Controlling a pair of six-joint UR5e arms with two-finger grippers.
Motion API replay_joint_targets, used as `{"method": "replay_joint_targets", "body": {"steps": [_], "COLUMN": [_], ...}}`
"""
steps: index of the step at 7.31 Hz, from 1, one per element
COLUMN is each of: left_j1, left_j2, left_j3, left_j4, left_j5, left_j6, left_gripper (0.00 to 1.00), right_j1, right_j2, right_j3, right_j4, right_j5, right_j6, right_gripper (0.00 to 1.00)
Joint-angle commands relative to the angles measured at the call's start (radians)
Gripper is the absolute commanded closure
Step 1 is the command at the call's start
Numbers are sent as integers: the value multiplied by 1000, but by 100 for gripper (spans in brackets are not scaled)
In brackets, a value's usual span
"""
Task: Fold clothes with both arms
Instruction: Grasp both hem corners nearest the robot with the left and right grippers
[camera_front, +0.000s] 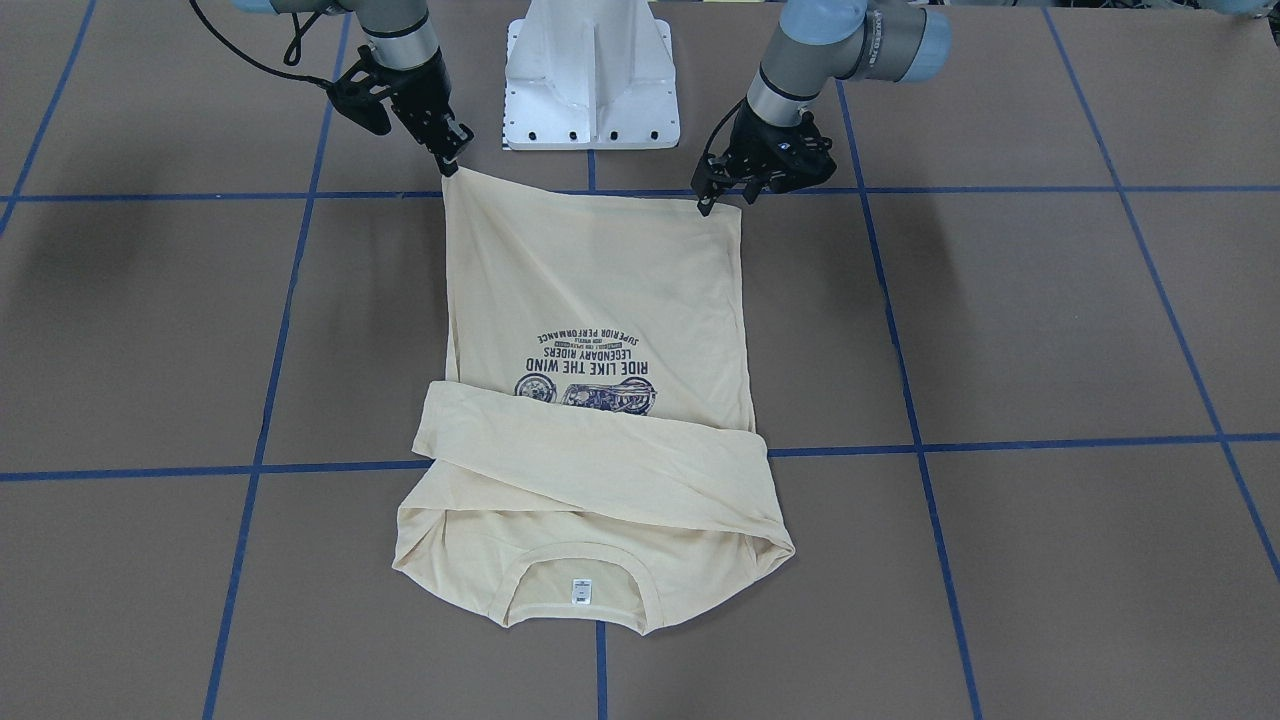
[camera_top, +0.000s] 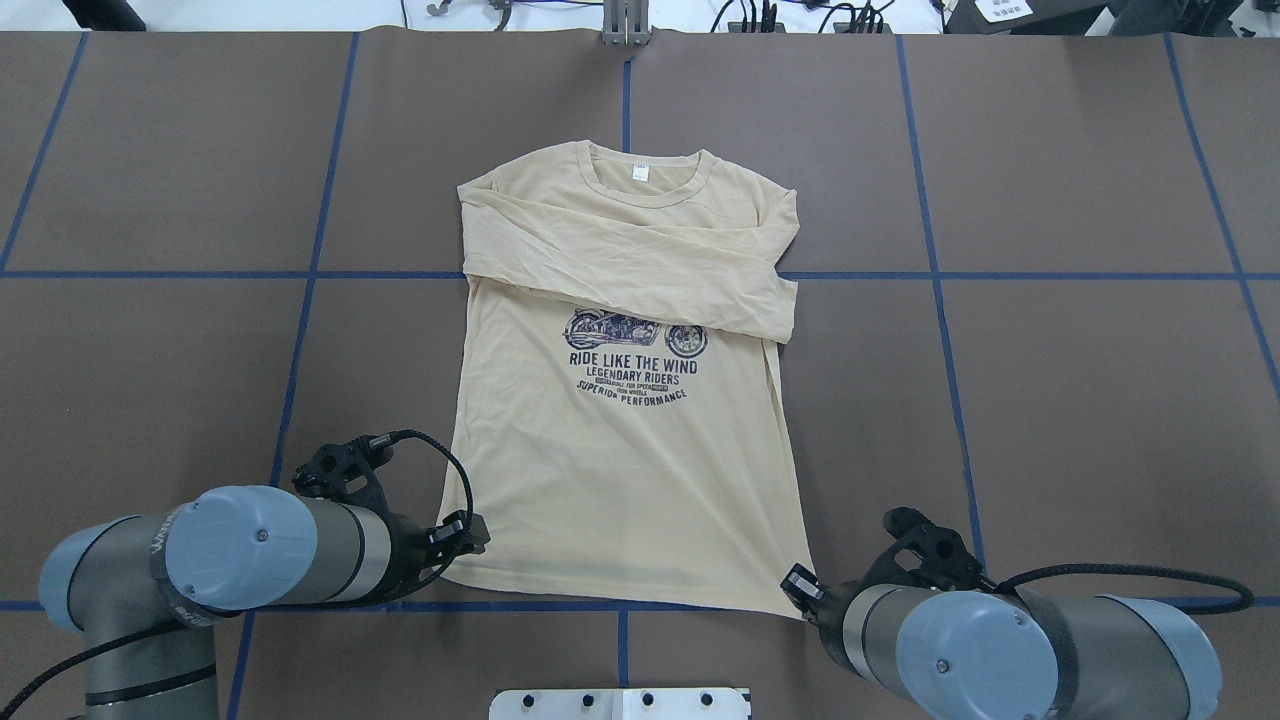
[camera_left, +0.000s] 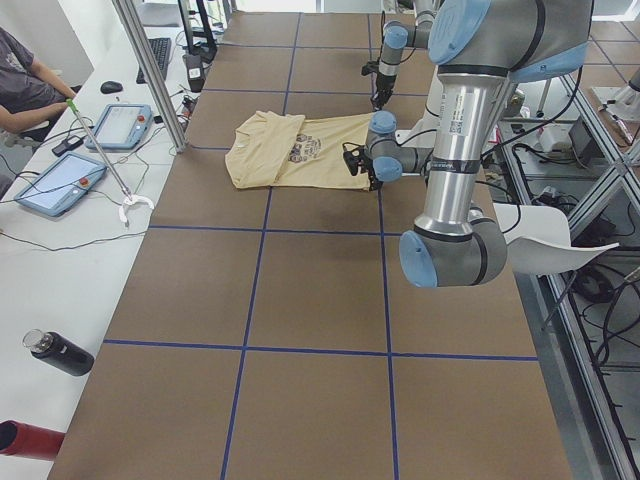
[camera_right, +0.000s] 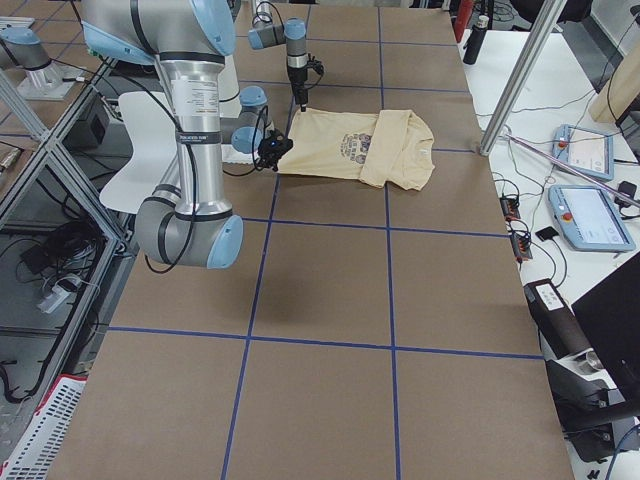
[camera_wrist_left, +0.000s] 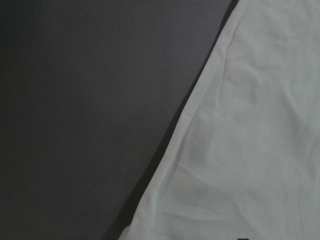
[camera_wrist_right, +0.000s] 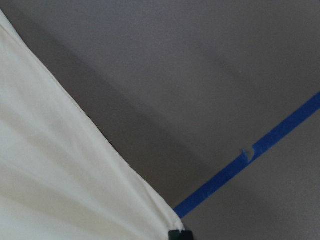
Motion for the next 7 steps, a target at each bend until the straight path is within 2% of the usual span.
{"method": "replay_joint_targets", "body": {"steps": [1, 2, 3, 4, 5, 6, 7], "left_j1": [1, 1, 3, 3, 3, 3, 3], "left_j2": [1, 0, 1, 1, 1, 3, 3], "left_j3": [1, 9, 10, 12, 12, 12, 12], "left_j4": [3, 3, 3, 3, 3, 3, 3], "left_j5": [1, 1, 1, 1, 1, 1, 1], "left_j6": [0, 0, 0, 0, -1, -3, -3], "left_gripper": [24, 25, 29, 36, 48, 81, 100], "right_j1": [0, 1, 1, 1, 1, 1, 1], "right_j2": [0, -2, 0, 0, 0, 0, 2], "right_j3": [0, 0, 0, 0, 0, 1, 0], "right_j4": [0, -1, -1, -1, 0, -1, 0], "right_j5": [0, 0, 0, 0, 0, 0, 0], "right_j6": [0, 0, 0, 0, 0, 0, 2], "right_gripper": [100, 100, 100, 100, 100, 100, 100]}}
